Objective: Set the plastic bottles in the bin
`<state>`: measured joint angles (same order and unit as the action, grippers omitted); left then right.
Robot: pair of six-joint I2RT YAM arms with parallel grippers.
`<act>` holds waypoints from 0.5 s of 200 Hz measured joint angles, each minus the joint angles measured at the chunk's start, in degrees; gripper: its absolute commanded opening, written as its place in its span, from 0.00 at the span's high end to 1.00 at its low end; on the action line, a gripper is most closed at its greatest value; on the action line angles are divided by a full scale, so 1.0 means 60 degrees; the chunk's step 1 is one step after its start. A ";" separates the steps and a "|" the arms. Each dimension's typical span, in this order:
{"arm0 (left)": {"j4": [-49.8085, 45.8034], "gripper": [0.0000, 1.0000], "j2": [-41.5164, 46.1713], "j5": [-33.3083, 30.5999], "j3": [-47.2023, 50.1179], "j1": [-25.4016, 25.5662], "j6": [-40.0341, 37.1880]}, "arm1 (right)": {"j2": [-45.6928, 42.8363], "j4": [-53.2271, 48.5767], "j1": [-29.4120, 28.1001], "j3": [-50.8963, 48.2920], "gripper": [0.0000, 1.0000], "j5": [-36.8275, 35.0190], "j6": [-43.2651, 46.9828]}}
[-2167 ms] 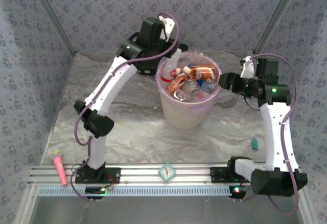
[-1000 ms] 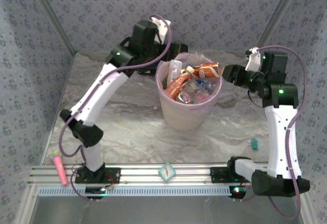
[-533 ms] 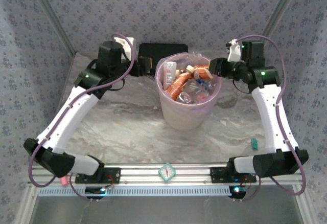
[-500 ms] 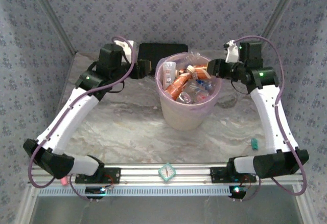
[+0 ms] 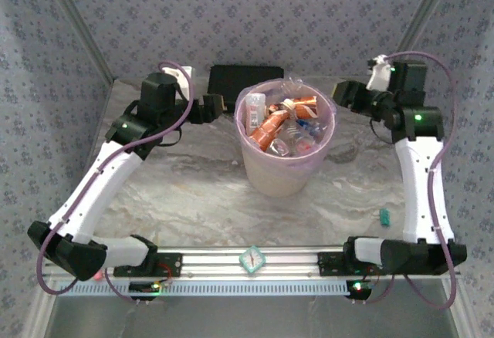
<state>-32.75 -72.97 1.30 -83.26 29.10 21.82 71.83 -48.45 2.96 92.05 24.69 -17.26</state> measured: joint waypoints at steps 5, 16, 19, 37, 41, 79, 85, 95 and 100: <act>0.0007 0.00 0.0004 -0.0004 0.0036 -0.0047 -0.0040 | -0.0076 -0.0015 0.0135 -0.0076 0.39 0.0011 0.0025; 0.0011 0.00 0.0007 -0.0051 0.0160 -0.0168 -0.0066 | -0.0240 -0.0055 0.0306 -0.0350 0.32 -0.0007 0.0044; 0.0007 0.00 0.0018 -0.0095 0.0204 -0.0200 -0.0087 | -0.0291 -0.0055 0.0353 -0.0444 0.30 -0.0025 0.0109; -0.0004 0.00 0.0109 -0.0484 0.0579 -0.0448 -0.0233 | -0.0525 -0.0033 0.0597 -0.1177 0.09 -0.0455 0.0171; 0.0000 0.00 0.0157 -0.0627 0.0703 -0.0510 -0.0277 | -0.0576 -0.0011 0.0688 -0.1392 0.03 -0.0561 0.0302; 0.0124 0.00 0.0597 -0.2747 0.2328 -0.1188 -0.0863 | -0.0648 0.0729 0.1515 -0.3497 0.01 -0.1759 0.0426; 0.0222 0.00 0.0623 -0.3166 0.2619 -0.1290 -0.0984 | -0.0634 0.0863 0.1563 -0.3770 0.01 -0.1978 0.0426; 0.0430 0.00 0.0645 -0.3745 0.3155 -0.1512 -0.1158 | -0.0634 0.1144 0.1585 -0.4222 0.01 -0.2364 0.0448; 0.0568 0.00 0.0648 -0.3898 0.3413 -0.1647 -0.1257 | -0.0634 0.1311 0.1585 -0.4433 0.01 -0.2543 0.0448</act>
<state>-29.34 -69.08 -22.09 -62.78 19.22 14.28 68.03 -40.58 12.47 65.45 9.43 -14.57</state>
